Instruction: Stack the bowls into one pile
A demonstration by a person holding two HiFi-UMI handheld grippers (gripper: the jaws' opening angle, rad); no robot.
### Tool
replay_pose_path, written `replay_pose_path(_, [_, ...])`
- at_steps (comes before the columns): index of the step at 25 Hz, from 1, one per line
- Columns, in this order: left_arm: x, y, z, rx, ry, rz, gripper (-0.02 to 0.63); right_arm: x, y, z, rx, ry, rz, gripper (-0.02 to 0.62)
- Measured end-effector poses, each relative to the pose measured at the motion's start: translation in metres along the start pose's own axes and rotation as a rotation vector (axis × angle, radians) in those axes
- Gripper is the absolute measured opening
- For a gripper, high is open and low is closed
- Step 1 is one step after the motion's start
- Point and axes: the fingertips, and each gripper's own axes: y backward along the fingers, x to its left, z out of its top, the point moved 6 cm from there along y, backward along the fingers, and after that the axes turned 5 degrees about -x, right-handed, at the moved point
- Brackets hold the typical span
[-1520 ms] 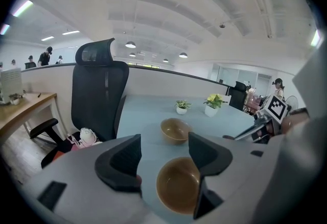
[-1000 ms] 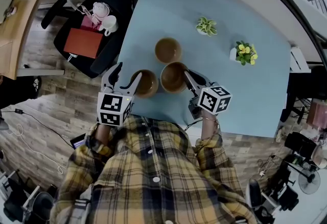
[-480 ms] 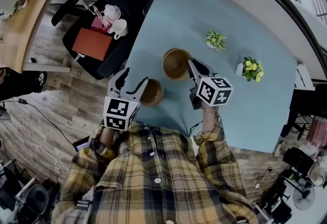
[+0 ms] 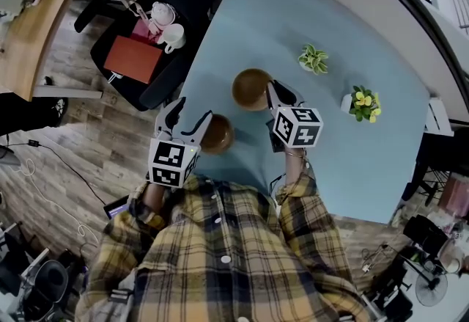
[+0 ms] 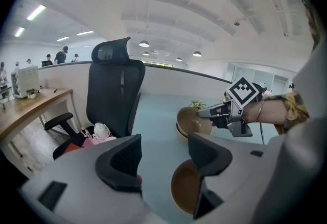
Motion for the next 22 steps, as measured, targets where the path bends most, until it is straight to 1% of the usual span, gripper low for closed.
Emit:
replay_pose_path(4, [0.0, 0.0, -0.002, 0.004, 0.003, 0.005, 0.273, 0.002, -0.005, -0.004, 0.02, 0.06, -0.017, 0.021])
replay_pose_path(9, [0.0, 0.0, -0.004, 0.007, 0.002, 0.0, 0.273, 0.001, -0.006, -0.006, 0.02, 0.096, -0.046, 0.027])
replay_pose_path(12, [-0.002, -0.001, -0.003, 0.01, -0.001, -0.004, 0.273, 0.0, -0.007, -0.008, 0.03, 0.1, -0.051, 0.079])
replay_pose_path(16, [-0.002, -0.001, -0.004, 0.007, -0.003, -0.004, 0.273, -0.001, -0.008, -0.011, 0.033, 0.101, -0.054, 0.108])
replay_pose_path(18, [-0.001, 0.0, -0.005, 0.005, -0.006, -0.003, 0.273, 0.0, -0.007, -0.011, 0.029, 0.096, -0.053, 0.133])
replay_pose_path(22, [0.0, 0.002, -0.004, 0.0, -0.01, 0.0, 0.273, 0.002, -0.001, -0.007, 0.012, 0.08, -0.047, 0.144])
